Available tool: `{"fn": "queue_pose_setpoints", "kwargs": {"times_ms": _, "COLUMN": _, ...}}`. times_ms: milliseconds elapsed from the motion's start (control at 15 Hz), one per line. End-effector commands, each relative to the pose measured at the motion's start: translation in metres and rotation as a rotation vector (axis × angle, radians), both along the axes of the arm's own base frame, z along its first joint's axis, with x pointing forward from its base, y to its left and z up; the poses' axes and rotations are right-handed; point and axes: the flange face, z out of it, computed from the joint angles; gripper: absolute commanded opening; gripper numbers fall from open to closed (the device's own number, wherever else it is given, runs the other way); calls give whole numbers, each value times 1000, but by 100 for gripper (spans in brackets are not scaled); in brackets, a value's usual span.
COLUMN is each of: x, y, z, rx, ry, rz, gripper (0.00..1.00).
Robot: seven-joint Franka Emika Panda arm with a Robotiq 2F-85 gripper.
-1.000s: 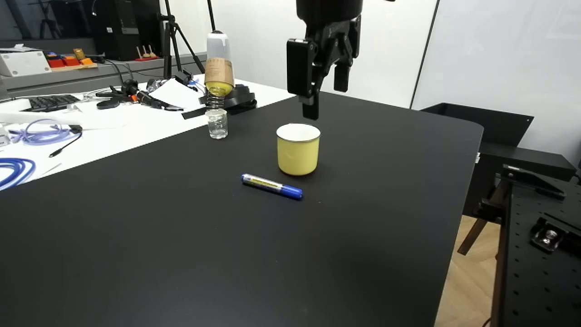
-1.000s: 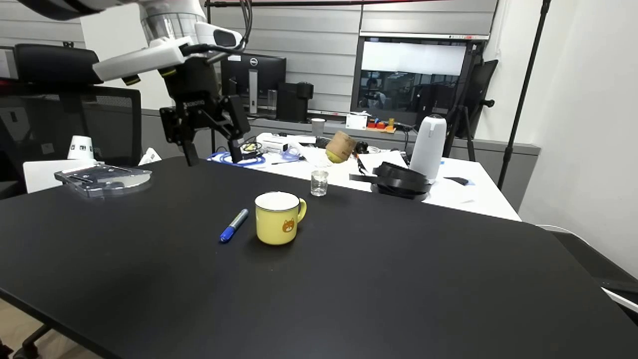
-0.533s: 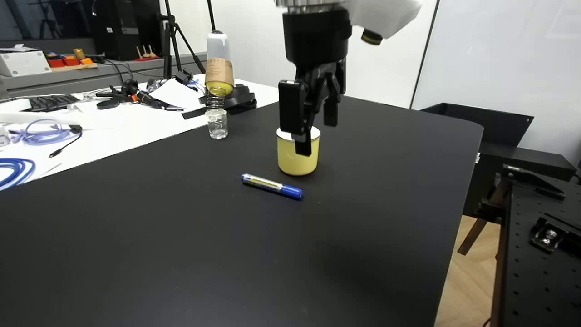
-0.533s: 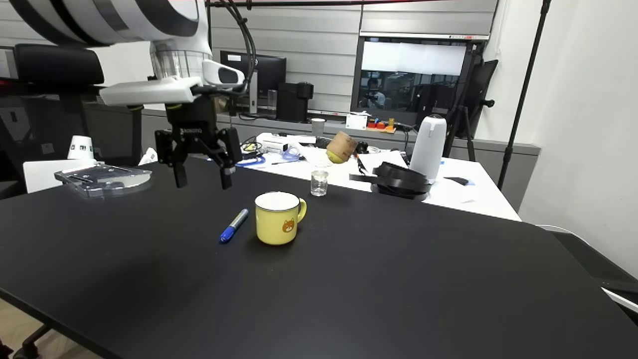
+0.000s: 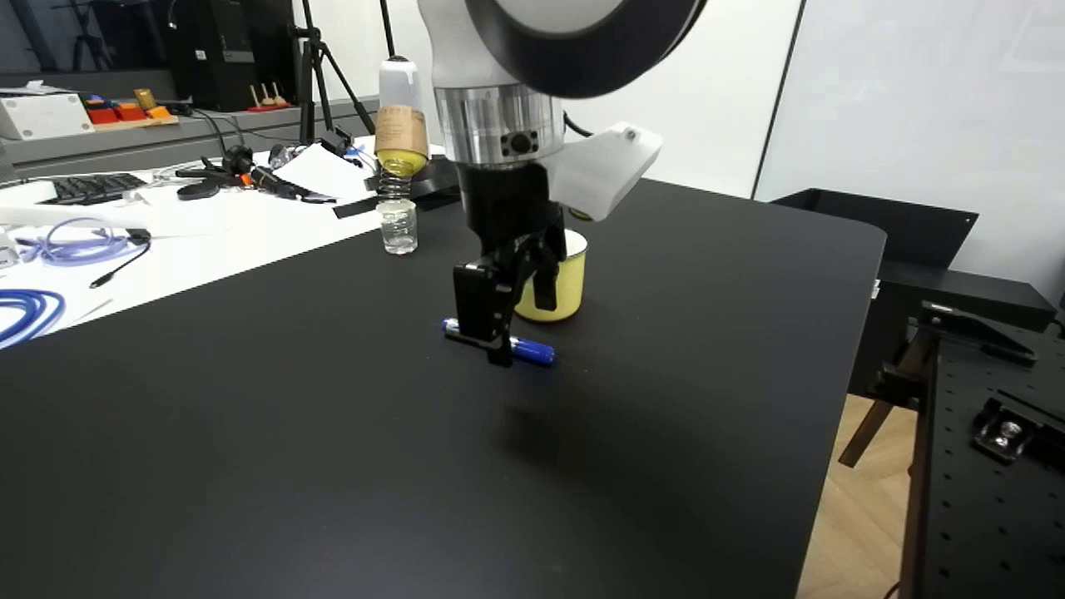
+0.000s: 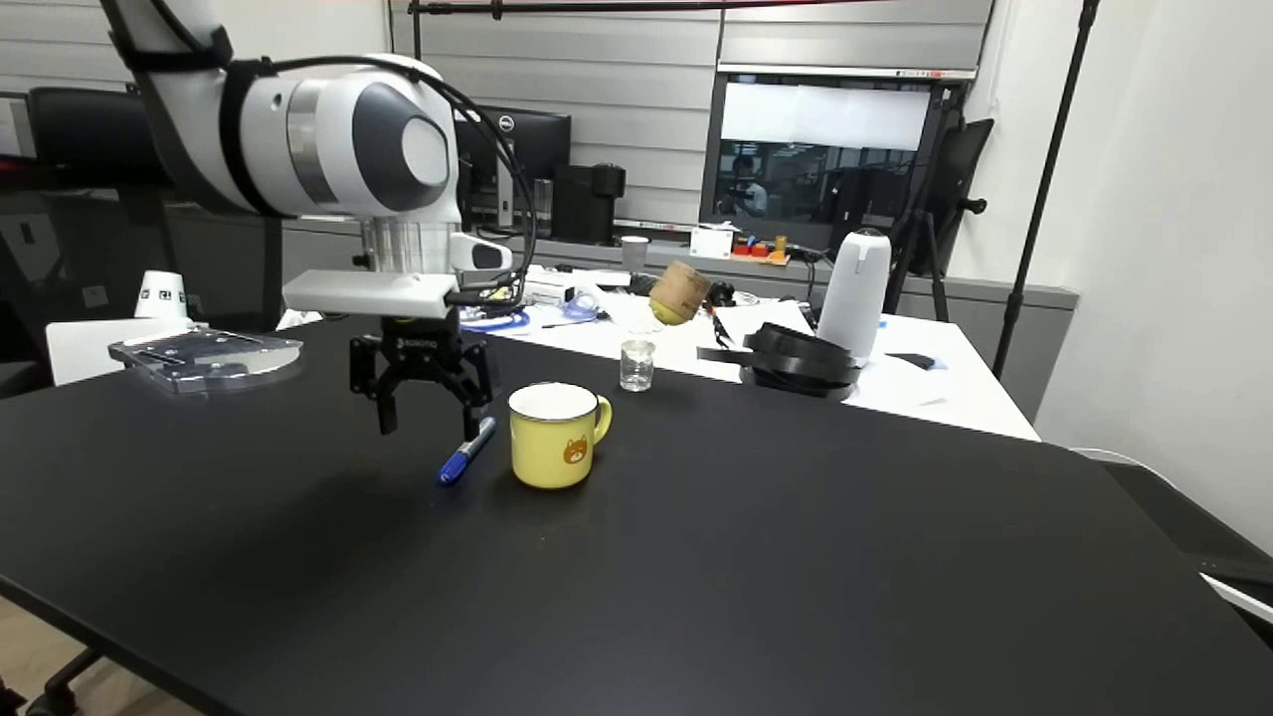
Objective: Put the marker in the mug, put it back on the table, and then put it in the mug again
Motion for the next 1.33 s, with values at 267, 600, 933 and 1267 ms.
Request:
{"fn": "queue_pose_setpoints", "kwargs": {"times_ms": 267, "x": 33, "y": 7, "z": -17, "rx": -10, "ry": -127, "rz": 42, "gripper": 100}}
{"fn": "queue_pose_setpoints", "kwargs": {"times_ms": 600, "x": 35, "y": -8, "z": -17, "rx": -35, "ry": -153, "rz": 23, "gripper": 74}}
{"fn": "queue_pose_setpoints", "kwargs": {"times_ms": 933, "x": 32, "y": -15, "z": -28, "rx": -72, "ry": -126, "rz": 37, "gripper": 39}}
{"fn": "queue_pose_setpoints", "kwargs": {"times_ms": 1267, "x": 30, "y": -8, "z": -30, "rx": -69, "ry": -117, "rz": 51, "gripper": 5}}
